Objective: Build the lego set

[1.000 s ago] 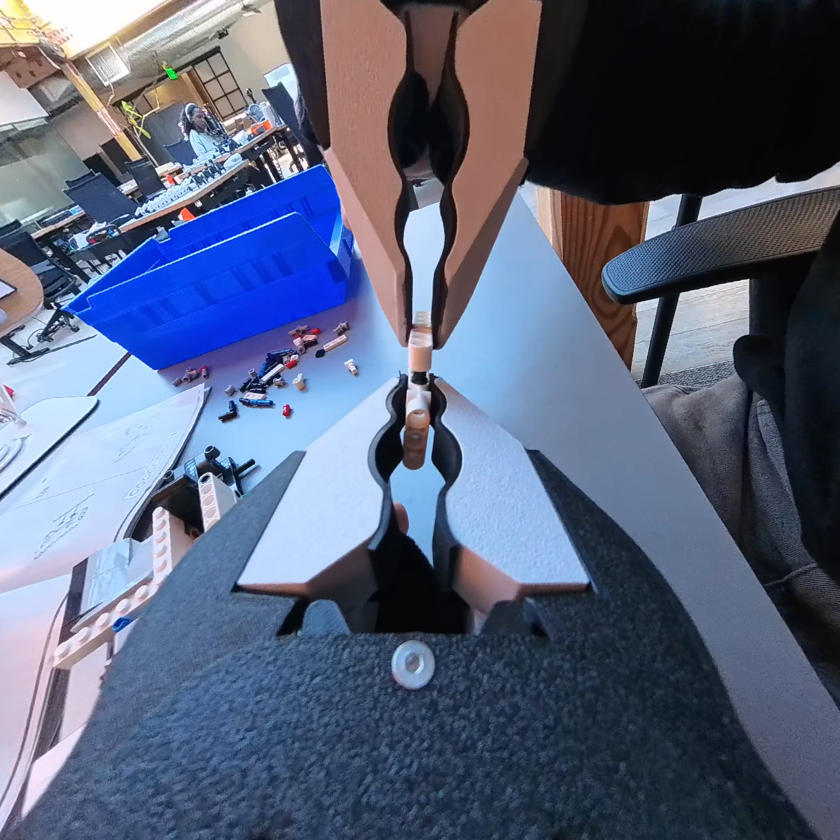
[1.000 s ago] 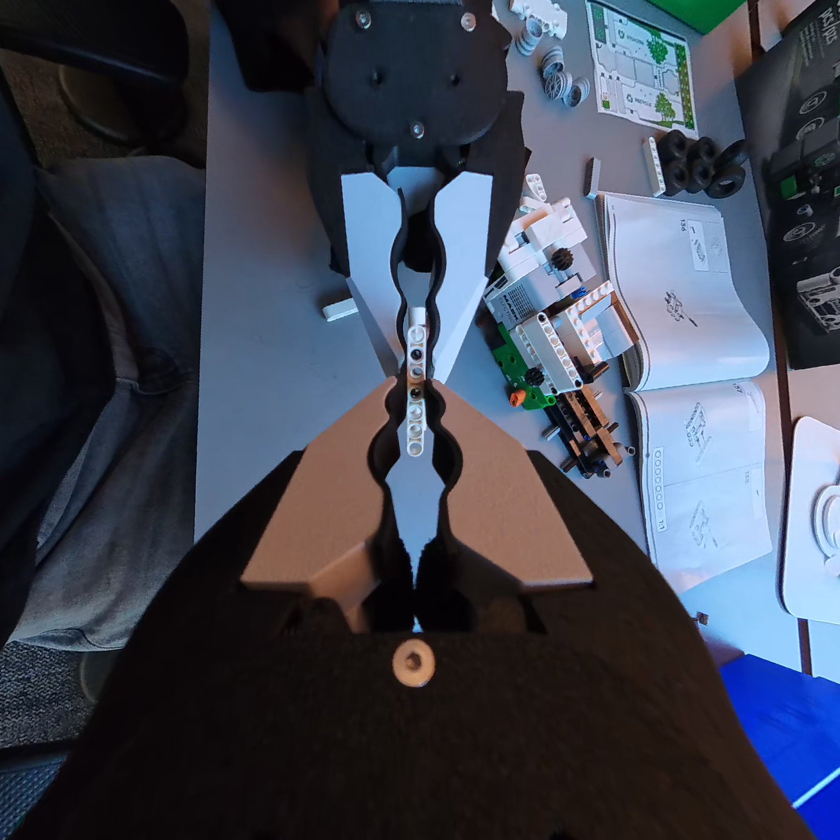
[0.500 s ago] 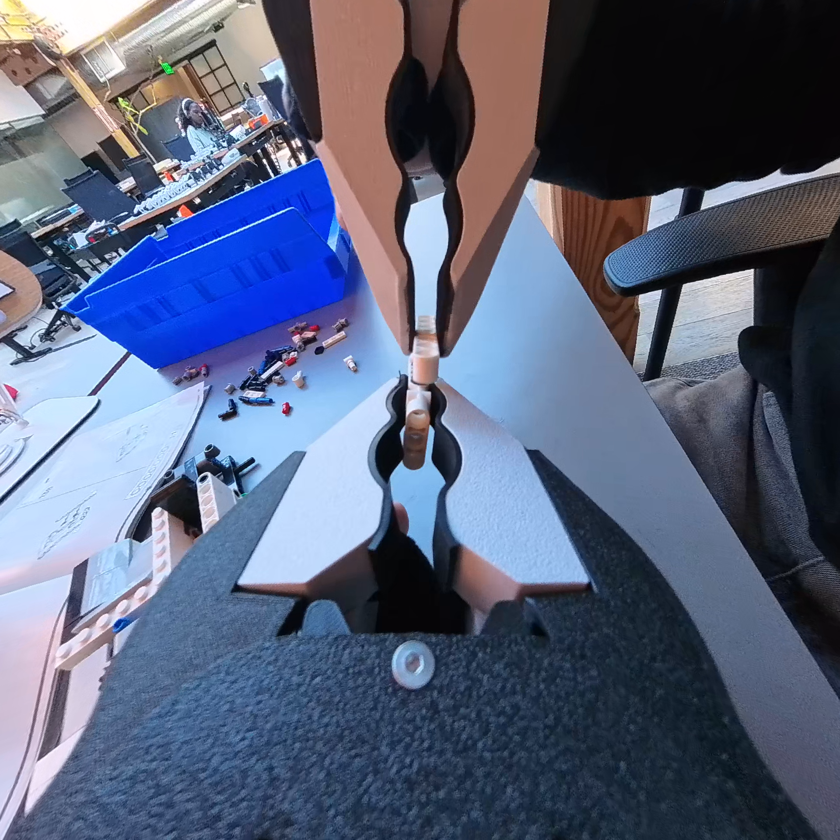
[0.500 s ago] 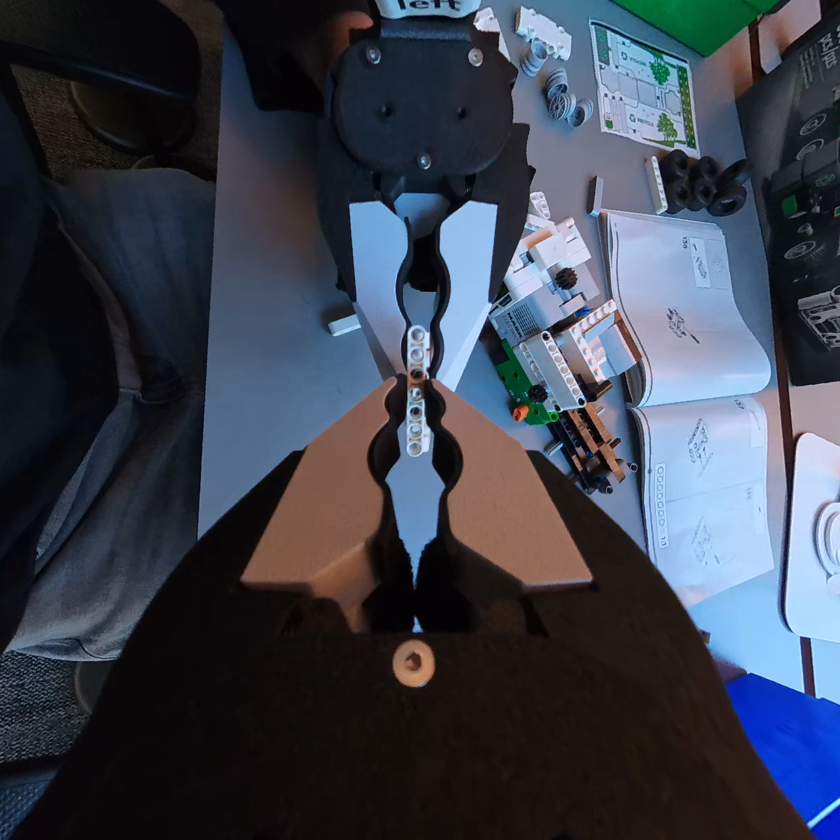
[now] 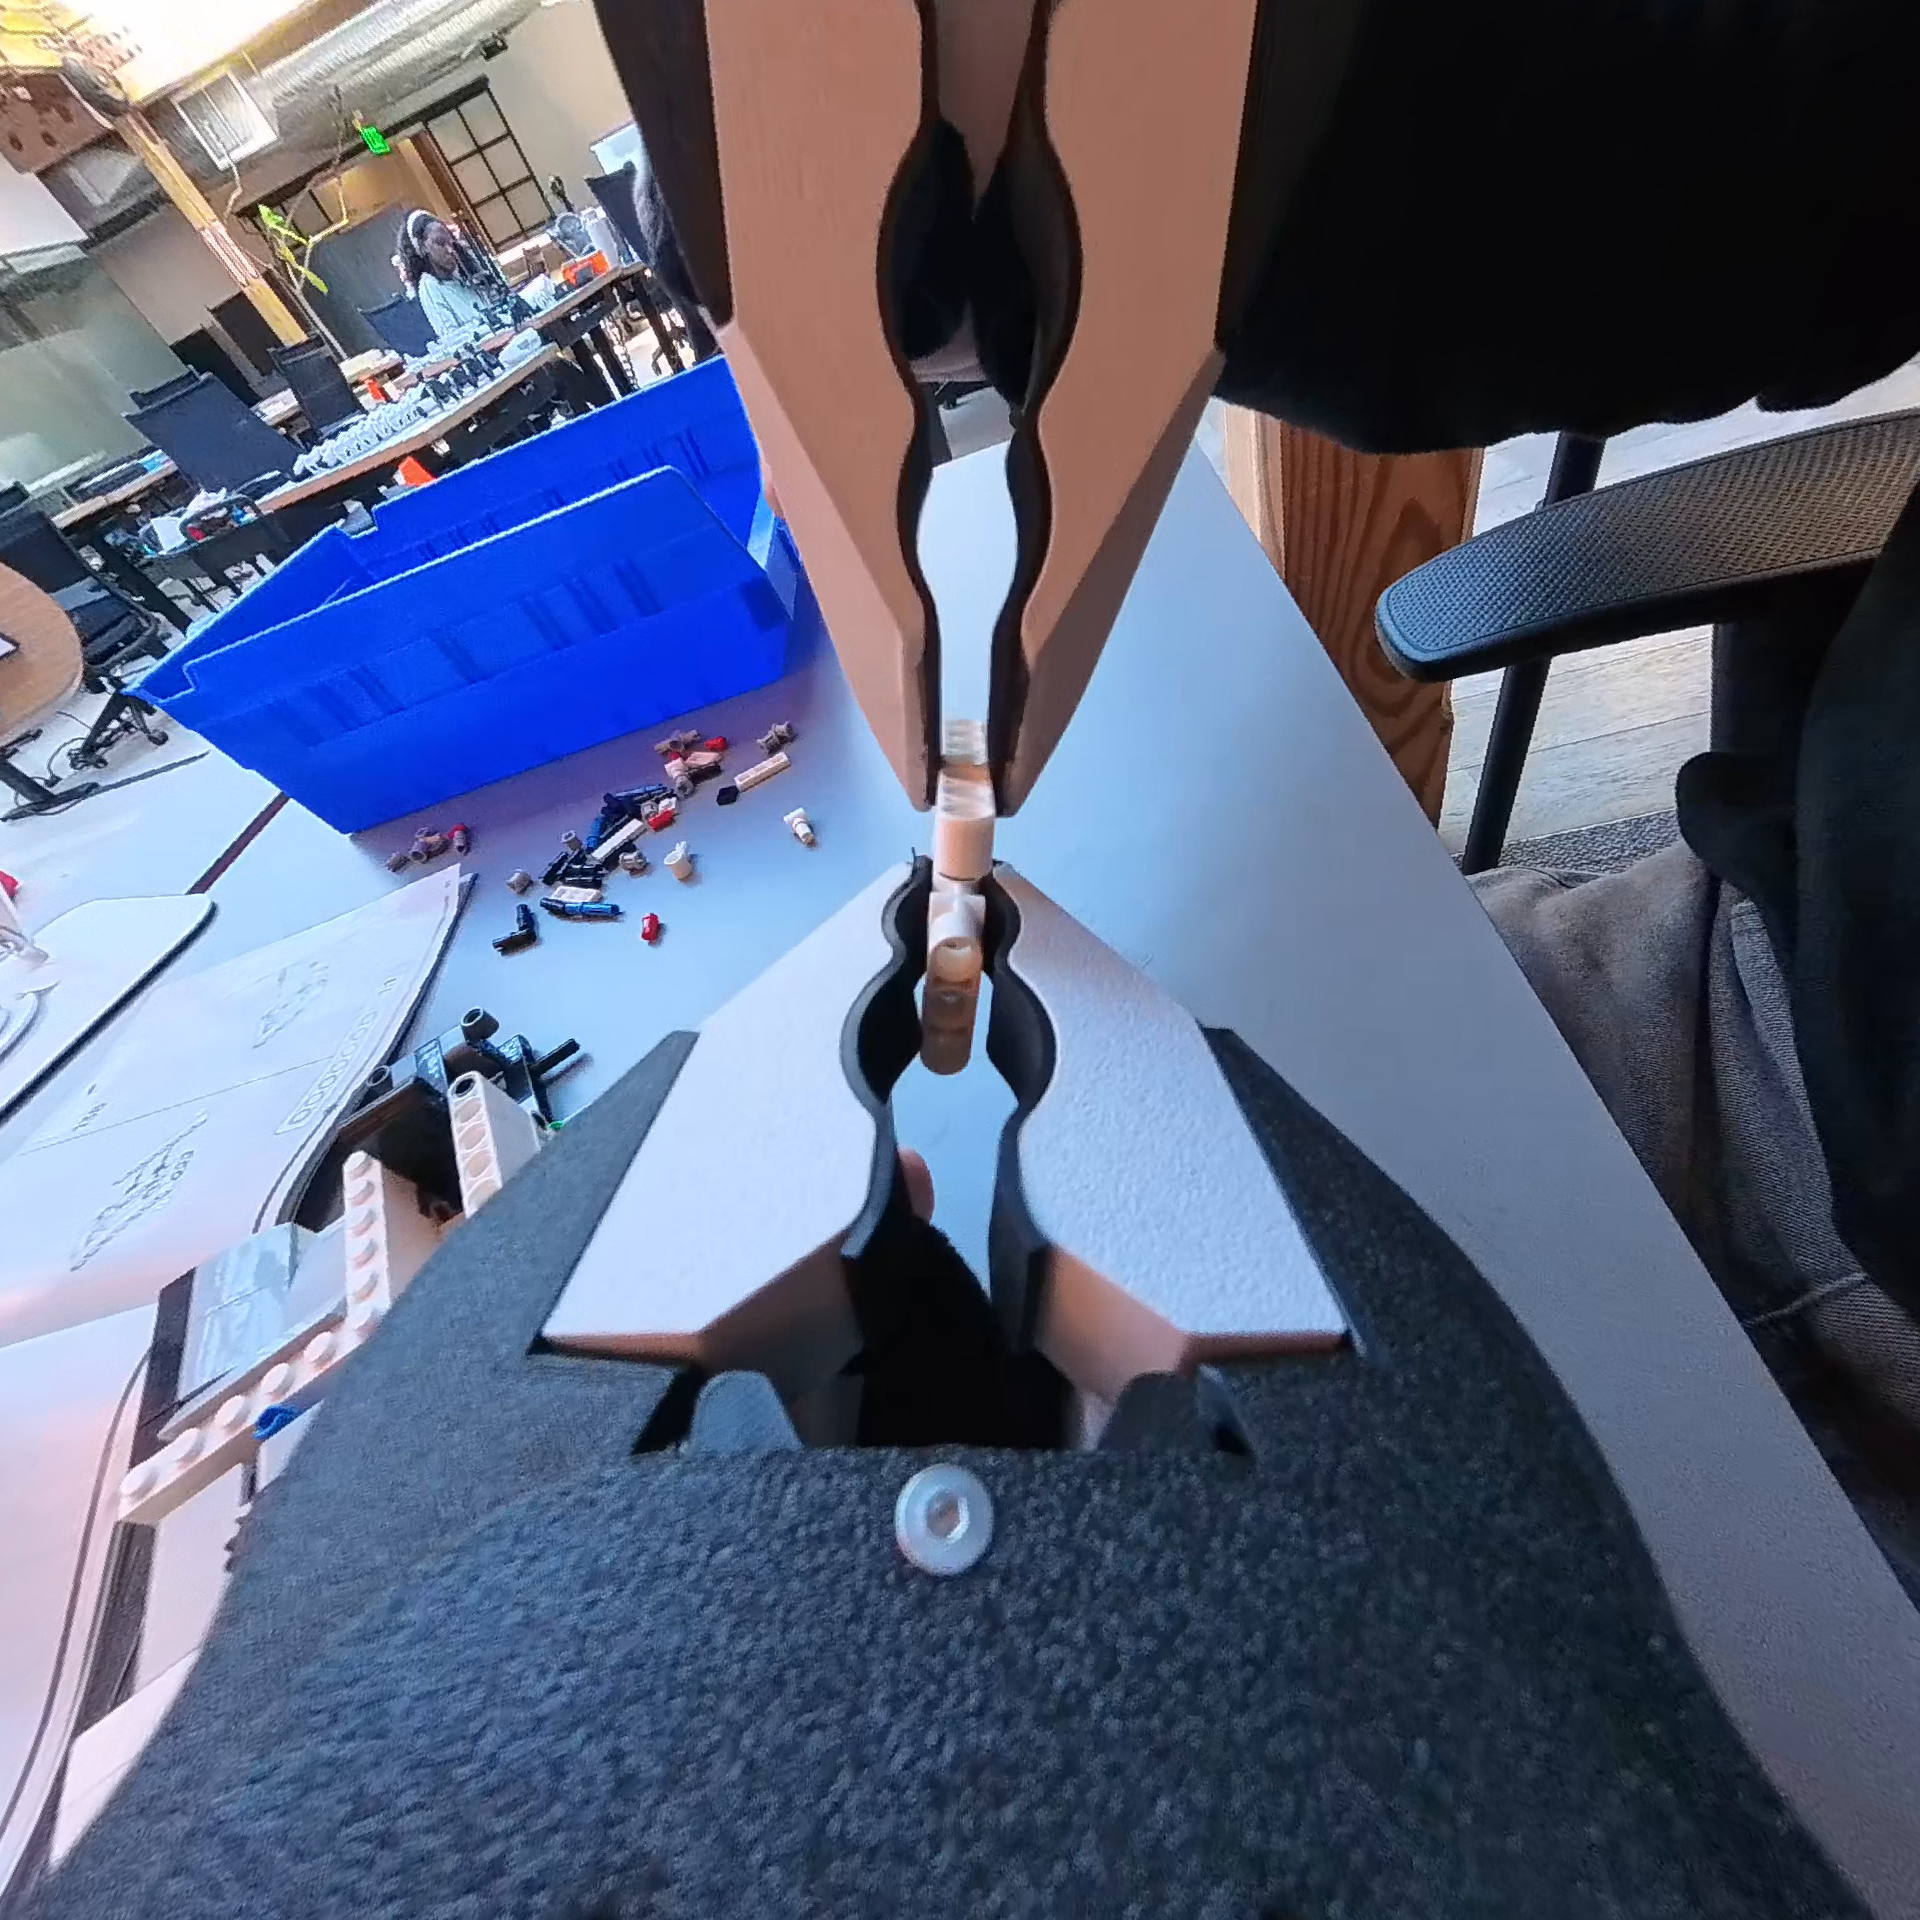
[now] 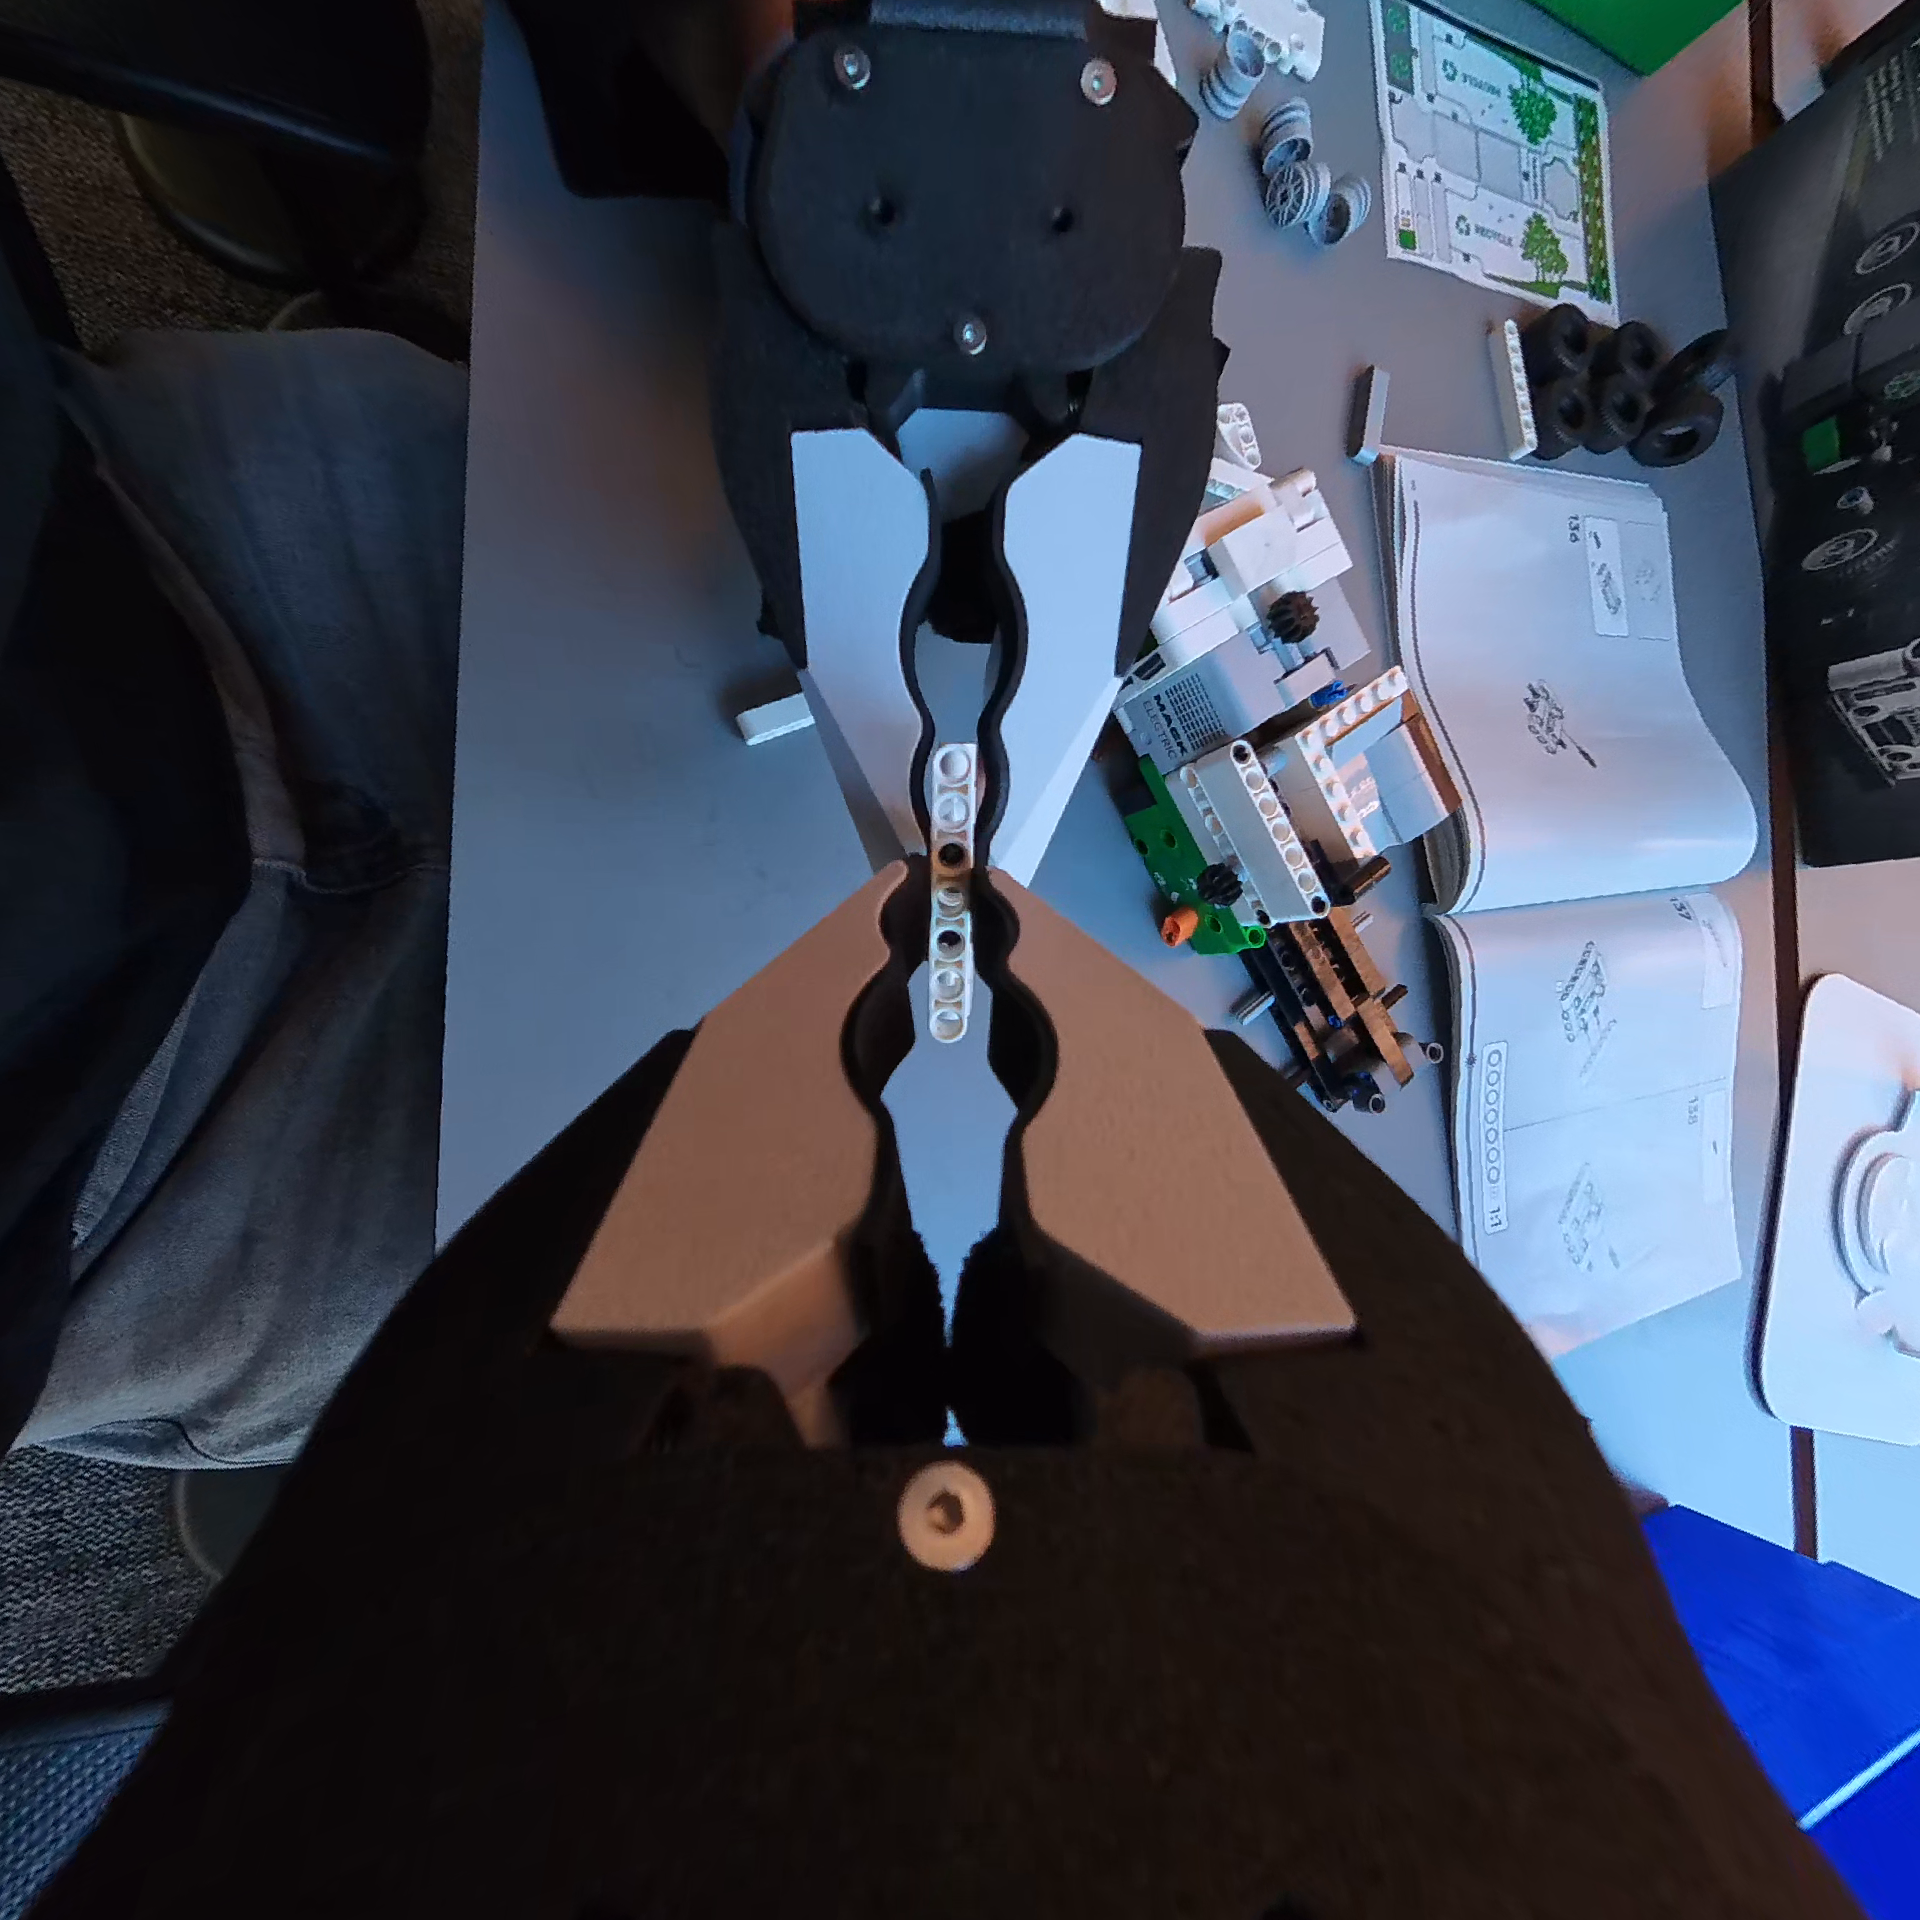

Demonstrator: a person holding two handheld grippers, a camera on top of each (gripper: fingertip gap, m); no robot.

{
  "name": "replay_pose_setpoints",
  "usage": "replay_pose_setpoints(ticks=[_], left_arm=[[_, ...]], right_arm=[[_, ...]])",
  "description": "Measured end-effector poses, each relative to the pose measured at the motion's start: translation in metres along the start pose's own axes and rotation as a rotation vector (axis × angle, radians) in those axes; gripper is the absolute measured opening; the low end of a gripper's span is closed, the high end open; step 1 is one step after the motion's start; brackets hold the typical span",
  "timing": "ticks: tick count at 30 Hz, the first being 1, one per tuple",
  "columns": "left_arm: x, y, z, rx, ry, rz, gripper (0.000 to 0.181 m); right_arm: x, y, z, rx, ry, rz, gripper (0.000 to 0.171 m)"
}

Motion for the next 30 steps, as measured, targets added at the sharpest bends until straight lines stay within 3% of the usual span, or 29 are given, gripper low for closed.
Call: replay_pose_setpoints(ticks=[17,30], left_arm=[[0.008,0.003,0.003,-0.039,0.085,-0.09,0.004],[-0.007,0.0,0.009,0.087,-0.133,0.038,0.004]], right_arm=[[0.008,0.007,-0.005,0.023,-0.039,-0.08,0.007],[-0.005,-0.003,-0.008,-0.003,-0.016,0.073,0.007]])
Point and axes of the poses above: each gripper's, where its closed fingertips meet, y out along the fingers, x out of its underside, z = x × y across the jaws, the point moved 5 cm from there along -y, back along the fingers, and after that the axes turned 14 degrees about z, right-handed, at the moved point
